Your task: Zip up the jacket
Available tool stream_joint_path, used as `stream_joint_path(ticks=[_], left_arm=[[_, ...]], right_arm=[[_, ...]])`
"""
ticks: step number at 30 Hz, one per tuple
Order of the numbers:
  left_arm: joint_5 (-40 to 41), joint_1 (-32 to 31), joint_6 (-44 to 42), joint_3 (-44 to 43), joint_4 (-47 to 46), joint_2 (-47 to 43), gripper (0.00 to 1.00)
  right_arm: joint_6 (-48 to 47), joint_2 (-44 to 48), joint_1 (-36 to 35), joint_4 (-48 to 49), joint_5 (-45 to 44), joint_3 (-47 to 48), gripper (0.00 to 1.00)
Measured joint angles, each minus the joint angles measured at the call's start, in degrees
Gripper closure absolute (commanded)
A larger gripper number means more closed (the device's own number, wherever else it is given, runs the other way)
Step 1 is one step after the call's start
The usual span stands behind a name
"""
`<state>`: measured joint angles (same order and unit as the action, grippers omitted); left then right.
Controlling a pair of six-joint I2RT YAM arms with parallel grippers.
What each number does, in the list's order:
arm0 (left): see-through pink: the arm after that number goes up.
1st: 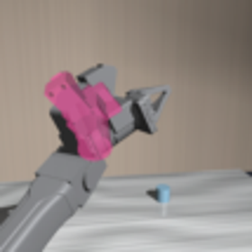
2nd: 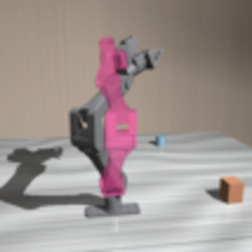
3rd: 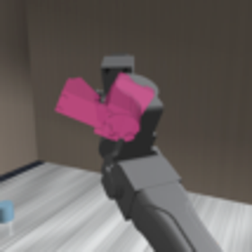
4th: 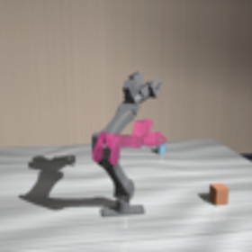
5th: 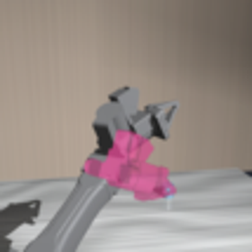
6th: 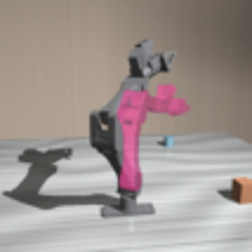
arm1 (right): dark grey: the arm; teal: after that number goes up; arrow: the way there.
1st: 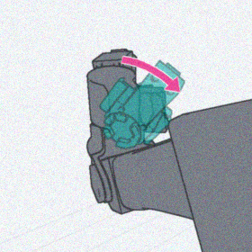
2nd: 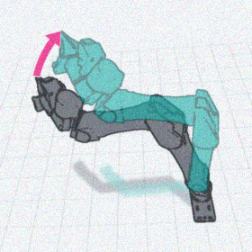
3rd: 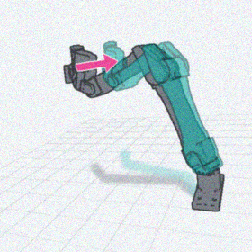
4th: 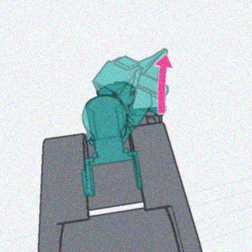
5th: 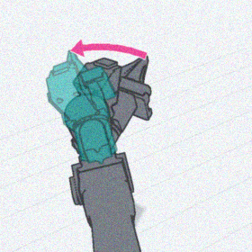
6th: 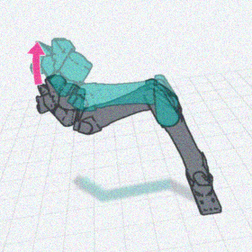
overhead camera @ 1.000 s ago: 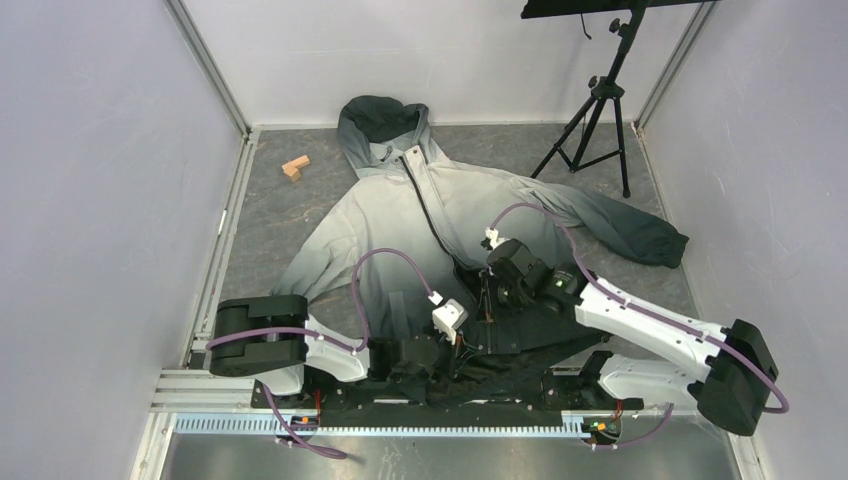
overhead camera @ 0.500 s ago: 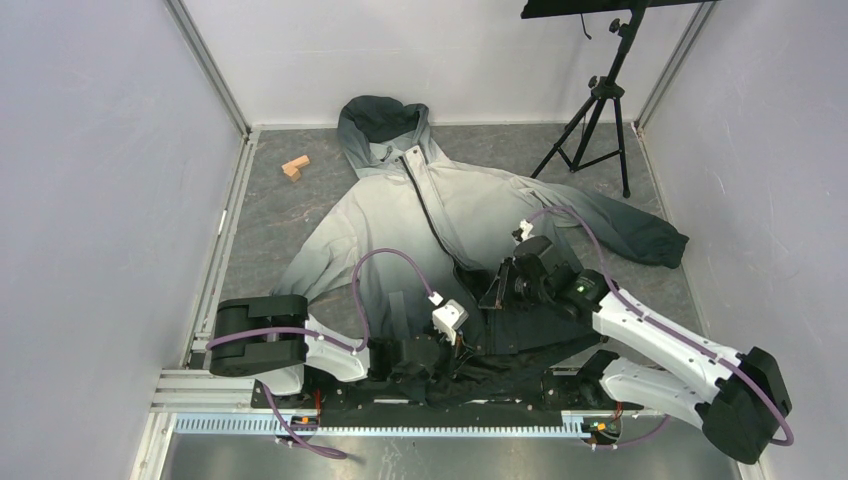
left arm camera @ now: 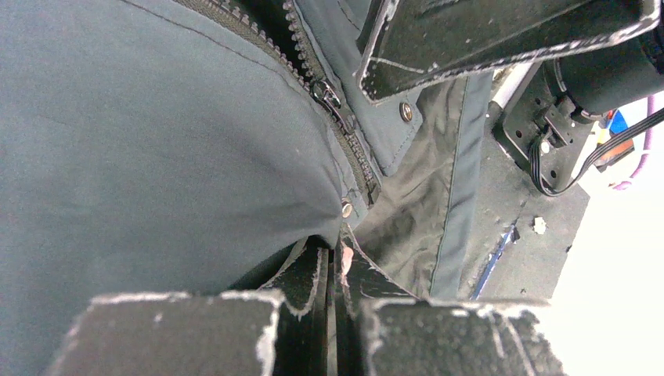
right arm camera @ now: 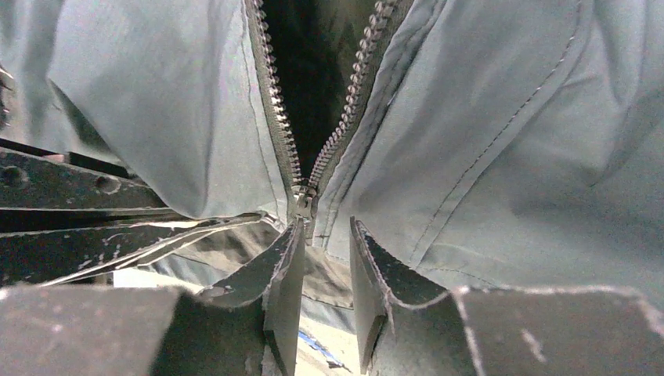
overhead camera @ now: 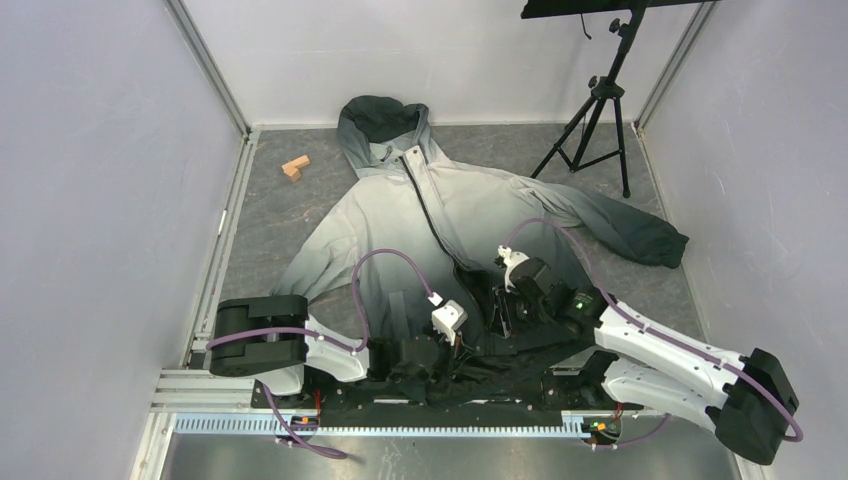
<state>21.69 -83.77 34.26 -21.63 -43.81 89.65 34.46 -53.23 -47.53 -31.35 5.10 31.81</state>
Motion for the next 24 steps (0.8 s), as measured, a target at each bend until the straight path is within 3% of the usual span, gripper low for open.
stream_joint_path(ticks=[24], left_arm=[[-0.83, 0.00, 0.00, -0.02, 0.02, 0.00, 0.98]], right_arm=[[1.25, -7.58, -10.23, 0.74, -6.25, 0.90, 0.63]])
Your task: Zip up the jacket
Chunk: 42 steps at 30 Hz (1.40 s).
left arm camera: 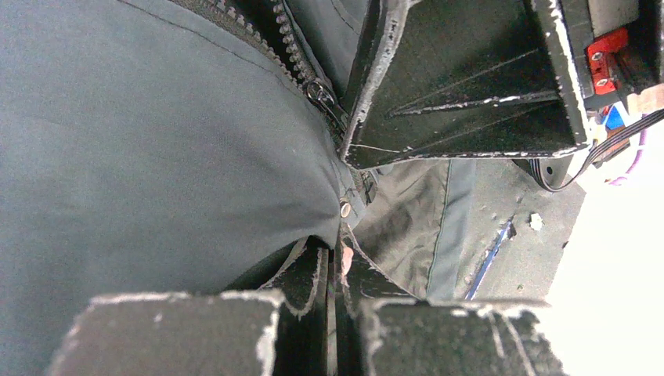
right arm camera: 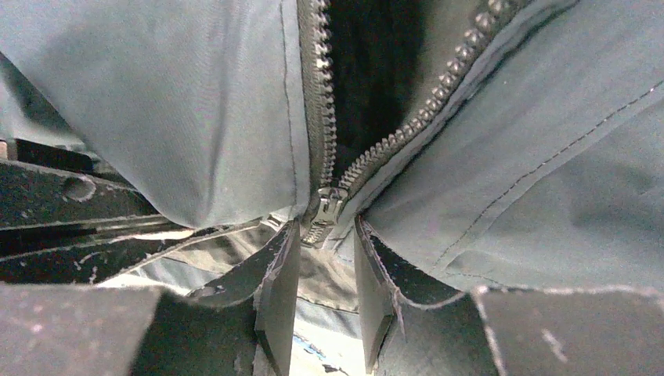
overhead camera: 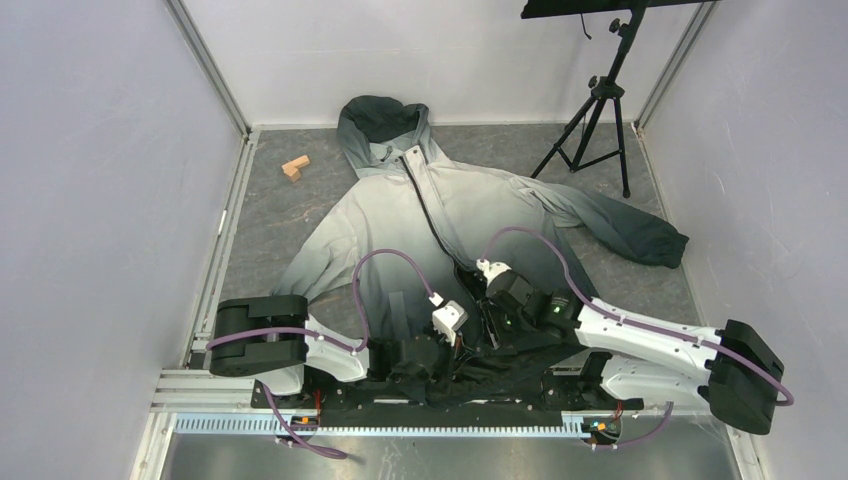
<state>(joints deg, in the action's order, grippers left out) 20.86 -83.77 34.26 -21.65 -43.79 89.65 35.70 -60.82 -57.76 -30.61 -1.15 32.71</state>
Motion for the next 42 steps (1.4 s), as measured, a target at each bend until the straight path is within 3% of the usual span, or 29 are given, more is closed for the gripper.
stream_joint_path(ticks=[5, 17, 21, 25, 42], left_arm=[[-0.02, 0.00, -0.02, 0.00, 0.00, 0.00, 0.98], [-0.04, 0.02, -0.02, 0.00, 0.00, -0.02, 0.98], [-0.04, 0.00, -0.02, 0.00, 0.00, -0.02, 0.98], [-0.07, 0.00, -0.02, 0.00, 0.00, 0.00, 0.98], [0.02, 0.02, -0.02, 0.00, -0.13, 0.00, 0.98]], right_arm=[[0.66, -1.97, -0.79, 0.15, -1.86, 1.90, 0.64], [3.74, -5.01, -1.90, -0.33, -5.68, 3.52, 0.75], [4.68, -5.03, -2.14, -0.33, -6.78, 3.54, 0.84], [5.51, -5.20, -2.16, -0.31, -7.10, 3.52, 1.00], [18.01, -3.82, -2.03, -7.54, -8.20, 7.37, 1.00]])
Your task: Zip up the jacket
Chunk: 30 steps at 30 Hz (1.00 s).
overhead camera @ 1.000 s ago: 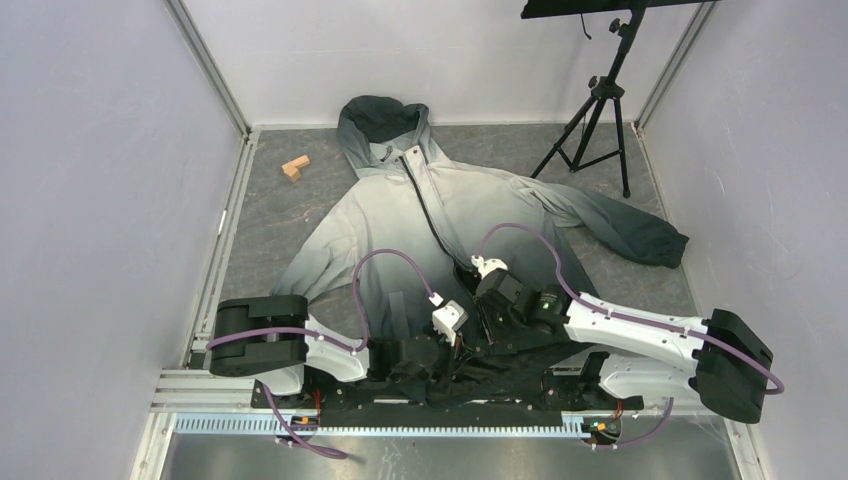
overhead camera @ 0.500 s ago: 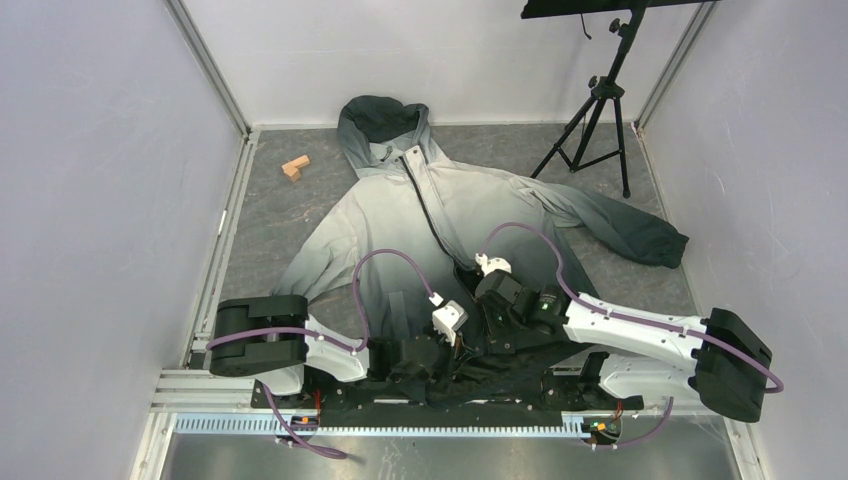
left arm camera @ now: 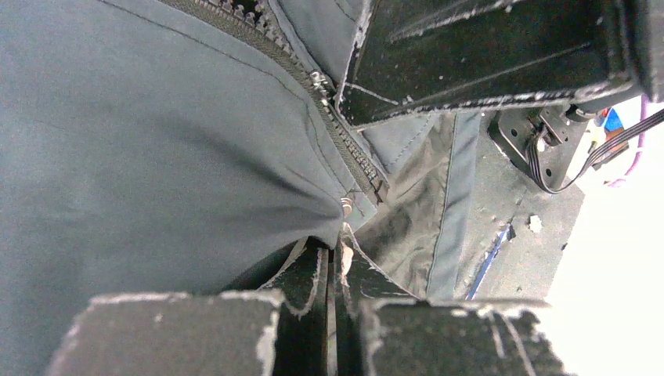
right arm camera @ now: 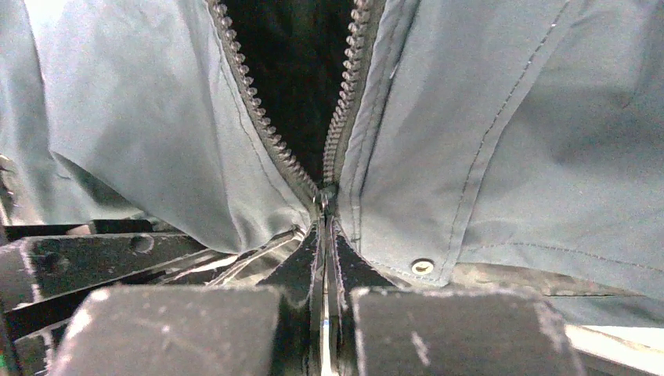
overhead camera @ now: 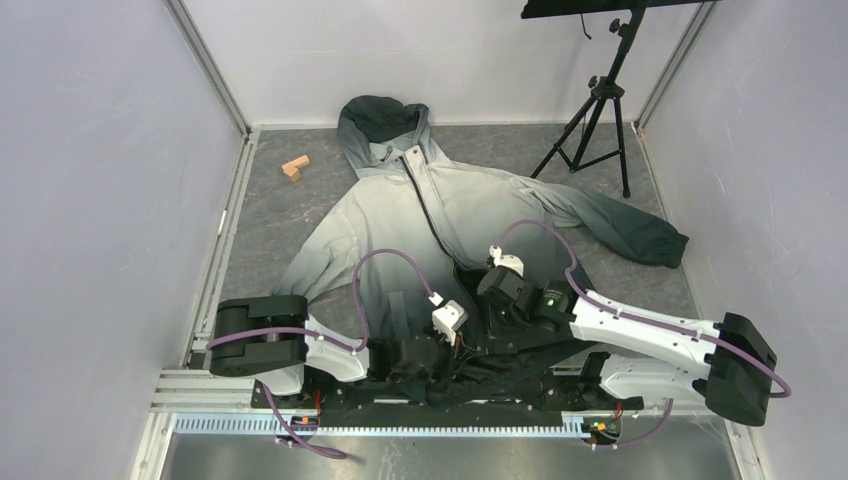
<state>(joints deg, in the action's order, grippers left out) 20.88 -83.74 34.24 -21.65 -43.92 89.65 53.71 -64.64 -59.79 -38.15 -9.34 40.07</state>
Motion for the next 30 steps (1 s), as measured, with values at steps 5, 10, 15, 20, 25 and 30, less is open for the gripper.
stream_joint_path(ticks=[5, 10, 15, 20, 25, 30], left_arm=[[-0.07, -0.02, 0.00, -0.02, 0.22, 0.00, 0.98], [-0.09, 0.00, 0.00, -0.98, 1.49, 0.87, 0.98], [-0.15, 0.00, 0.00, -1.16, 1.84, 0.96, 0.98], [-0.13, -0.02, 0.00, -1.09, 1.68, 0.96, 0.98], [0.50, 0.00, 0.33, 0.63, 0.98, -0.07, 0.98], [3.06, 2.03, 6.03, -1.16, 11.08, -2.91, 0.98]], right_arm=[[2.43, 2.91, 3.13, -0.26, 1.05, 0.09, 1.00], [3.56, 7.80, 10.62, 3.61, 6.84, -1.07, 1.00], [3.85, 8.63, 16.48, 6.75, 12.20, -1.86, 1.00], [-3.56, 9.62, 17.84, 10.93, 14.82, -6.49, 0.57], [-16.72, 12.24, 17.79, 12.87, 16.48, -11.63, 0.19], [-20.96, 16.02, 17.79, 17.79, 21.84, -16.85, 0.34]])
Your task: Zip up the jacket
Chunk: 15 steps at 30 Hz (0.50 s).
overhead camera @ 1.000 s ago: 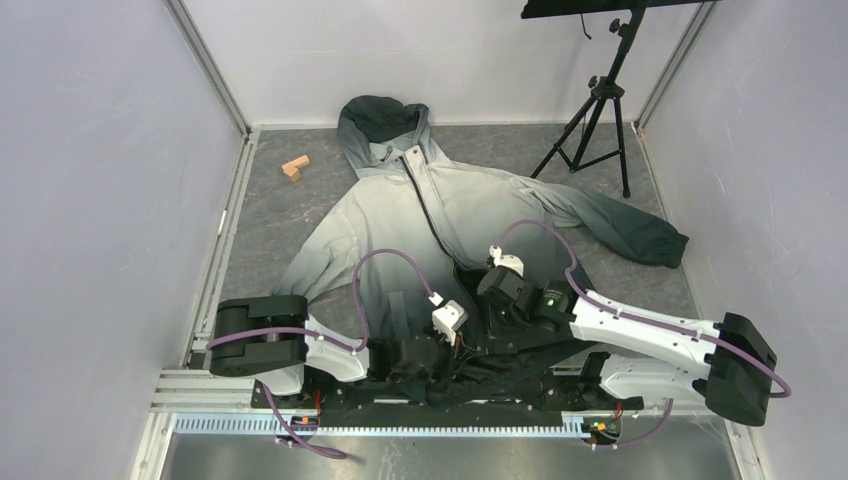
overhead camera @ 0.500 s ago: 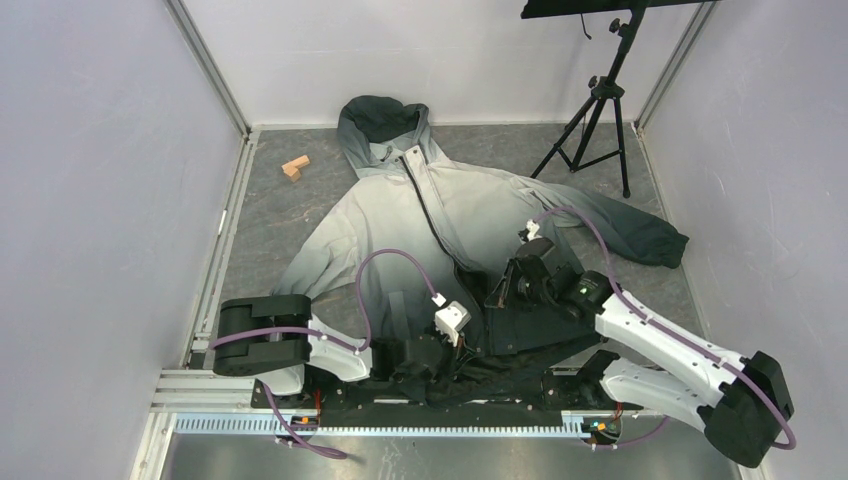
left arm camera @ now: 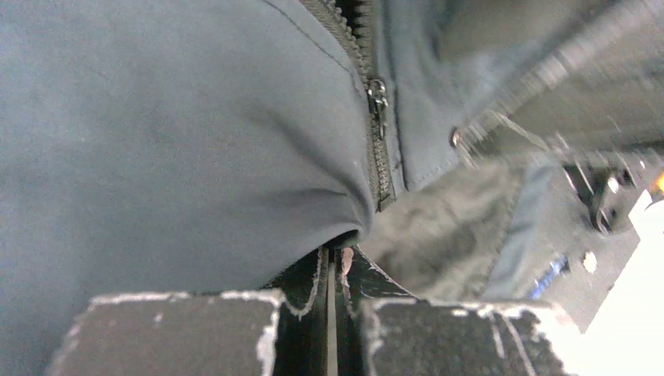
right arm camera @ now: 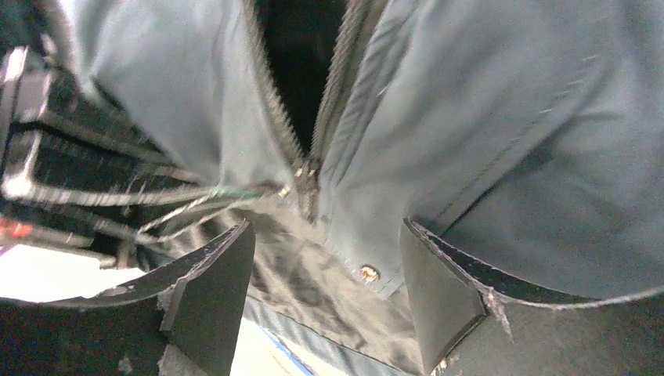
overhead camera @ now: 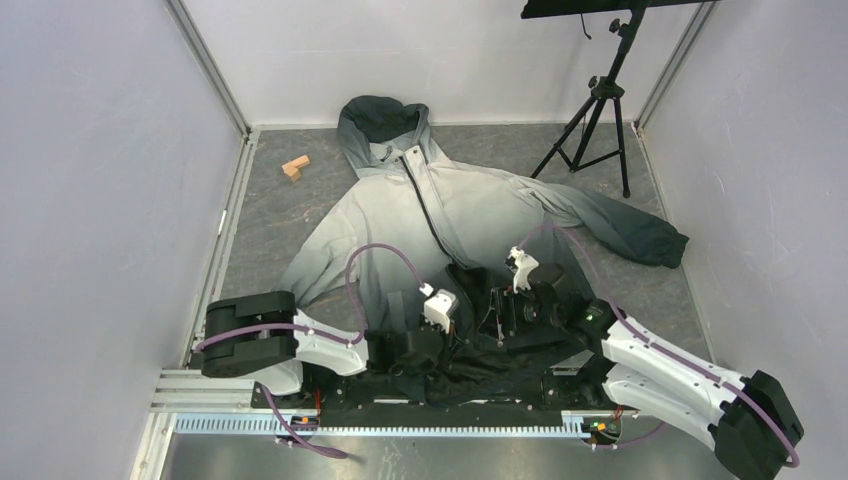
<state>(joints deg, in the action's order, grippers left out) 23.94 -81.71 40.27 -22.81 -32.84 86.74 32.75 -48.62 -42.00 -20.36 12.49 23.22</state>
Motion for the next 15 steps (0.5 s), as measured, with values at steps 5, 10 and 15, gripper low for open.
stream_joint_path(ticks=[5, 10, 15], left_arm=[[-0.76, 4.20, 5.46, -1.18, 4.92, 0.11, 0.98], [-1.88, 4.48, 6.43, -1.16, 4.57, 0.20, 0.98], [-3.61, 4.50, 6.40, 0.81, 0.55, 0.37, 0.98]], right_arm=[[5.73, -1.53, 0.00, 10.38, 6.91, -5.44, 0.50], [15.39, -0.72, 0.00, 19.19, 8.28, -11.08, 0.44], [24.94, 0.74, 0.17, 29.05, 8.00, -17.27, 0.42]])
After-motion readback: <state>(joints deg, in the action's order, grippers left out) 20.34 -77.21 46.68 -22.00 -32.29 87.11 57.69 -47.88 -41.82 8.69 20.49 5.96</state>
